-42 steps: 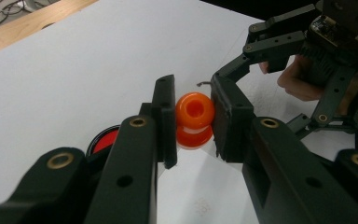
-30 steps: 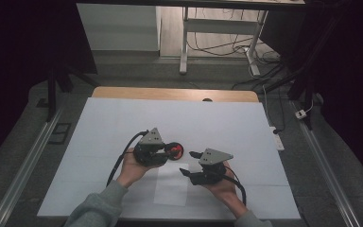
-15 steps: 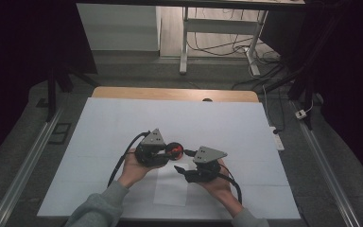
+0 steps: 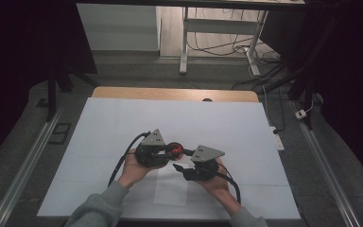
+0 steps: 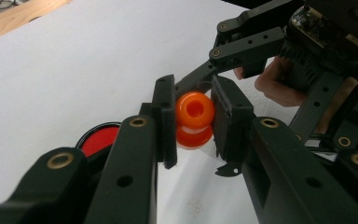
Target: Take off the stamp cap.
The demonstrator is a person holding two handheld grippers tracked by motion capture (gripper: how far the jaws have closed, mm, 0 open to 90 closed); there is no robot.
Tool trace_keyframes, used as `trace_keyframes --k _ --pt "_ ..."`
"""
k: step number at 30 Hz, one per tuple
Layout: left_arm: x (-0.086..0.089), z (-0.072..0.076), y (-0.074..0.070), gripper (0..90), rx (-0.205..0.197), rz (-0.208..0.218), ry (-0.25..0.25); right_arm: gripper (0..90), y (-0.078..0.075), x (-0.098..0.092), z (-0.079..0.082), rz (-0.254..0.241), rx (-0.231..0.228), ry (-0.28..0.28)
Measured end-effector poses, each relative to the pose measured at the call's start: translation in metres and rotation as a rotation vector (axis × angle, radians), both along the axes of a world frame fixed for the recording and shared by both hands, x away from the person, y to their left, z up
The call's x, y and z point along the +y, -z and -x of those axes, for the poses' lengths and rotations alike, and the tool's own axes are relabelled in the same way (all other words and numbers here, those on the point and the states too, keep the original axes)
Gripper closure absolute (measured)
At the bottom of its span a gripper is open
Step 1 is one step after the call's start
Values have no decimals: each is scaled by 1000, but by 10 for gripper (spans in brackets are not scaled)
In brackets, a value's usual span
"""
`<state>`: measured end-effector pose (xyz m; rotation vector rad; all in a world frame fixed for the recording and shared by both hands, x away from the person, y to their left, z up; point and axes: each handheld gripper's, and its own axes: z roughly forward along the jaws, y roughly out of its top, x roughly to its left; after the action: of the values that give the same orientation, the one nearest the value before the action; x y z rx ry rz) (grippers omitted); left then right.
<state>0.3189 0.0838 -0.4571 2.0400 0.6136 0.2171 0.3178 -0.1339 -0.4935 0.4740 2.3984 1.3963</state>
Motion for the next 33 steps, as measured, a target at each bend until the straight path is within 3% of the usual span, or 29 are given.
trace_keyframes --k 21,33 --pt "-2 -1 2 721 6 -3 3 458 0 0 -1 -17 -15 10" --pt "-2 -1 2 721 5 -5 3 589 0 2 0 -6 -27 4"
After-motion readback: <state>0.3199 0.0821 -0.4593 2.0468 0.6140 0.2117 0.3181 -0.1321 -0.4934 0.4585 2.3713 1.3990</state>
